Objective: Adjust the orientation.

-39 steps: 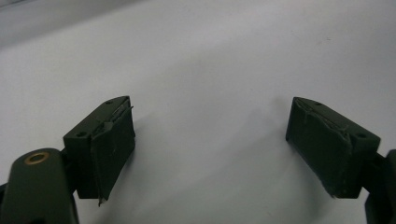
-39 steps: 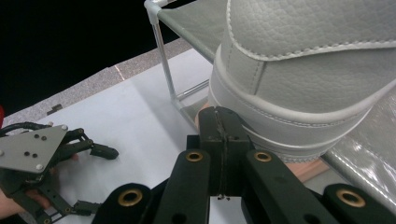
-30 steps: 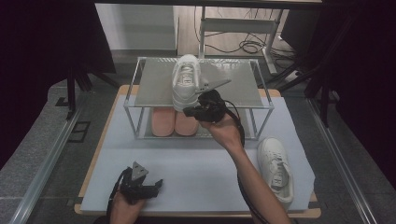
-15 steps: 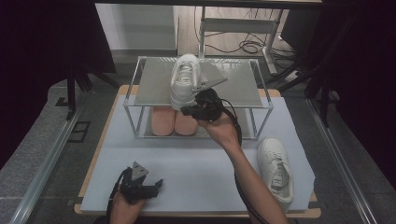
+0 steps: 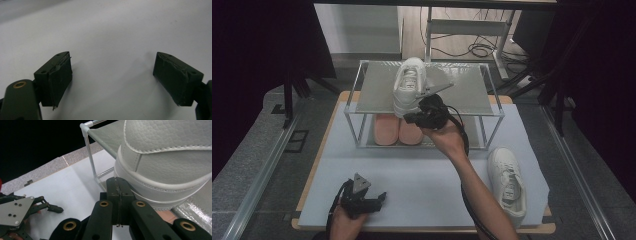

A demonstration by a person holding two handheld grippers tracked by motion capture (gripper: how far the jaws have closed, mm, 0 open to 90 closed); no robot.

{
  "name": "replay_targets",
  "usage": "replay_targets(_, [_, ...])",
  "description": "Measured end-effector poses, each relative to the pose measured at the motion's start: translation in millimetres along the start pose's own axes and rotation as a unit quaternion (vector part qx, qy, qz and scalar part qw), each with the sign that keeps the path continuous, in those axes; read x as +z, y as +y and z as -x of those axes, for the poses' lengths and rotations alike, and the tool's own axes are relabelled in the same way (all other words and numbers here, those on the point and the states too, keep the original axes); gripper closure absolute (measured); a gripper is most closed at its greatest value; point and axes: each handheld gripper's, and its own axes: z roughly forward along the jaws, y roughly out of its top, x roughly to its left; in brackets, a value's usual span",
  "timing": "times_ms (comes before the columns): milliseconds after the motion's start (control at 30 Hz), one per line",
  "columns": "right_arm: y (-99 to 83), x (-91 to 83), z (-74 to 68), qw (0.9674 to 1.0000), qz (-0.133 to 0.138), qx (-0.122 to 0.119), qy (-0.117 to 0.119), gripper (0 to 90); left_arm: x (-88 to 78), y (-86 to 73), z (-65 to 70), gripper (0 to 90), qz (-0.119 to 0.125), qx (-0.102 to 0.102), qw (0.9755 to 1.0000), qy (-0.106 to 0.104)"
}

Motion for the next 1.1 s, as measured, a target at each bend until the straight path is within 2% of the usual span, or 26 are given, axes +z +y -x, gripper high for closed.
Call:
replay_targets(433, [-4.2, 1.3, -3.2, 1.0000, -0.008, -0.001, 0.002, 90.0, 0.0, -0.1, -0.1, 15.4, 0.000, 0.000, 1.0000, 0.000])
replay_targets(567, [-7.1, 1.5, -4.9, 0.9999, -0.013, -0.002, 0.003, 86.7, -0.1, 0.0, -0.1, 15.5, 0.000, 0.000, 1.0000, 0.000])
replay_targets(767, [-11.2, -1.3, -7.9, 0.9996, -0.026, -0.006, 0.004, 77.9, -0.1, -0.1, -0.1, 15.5, 0.000, 0.000, 1.0000, 0.000])
replay_targets(1100, [-19.6, -4.6, -11.9, 0.9977, -0.066, -0.014, 0.003, 52.2, -0.1, -0.1, -0.1, 15.5, 0.000, 0.000, 1.0000, 0.000])
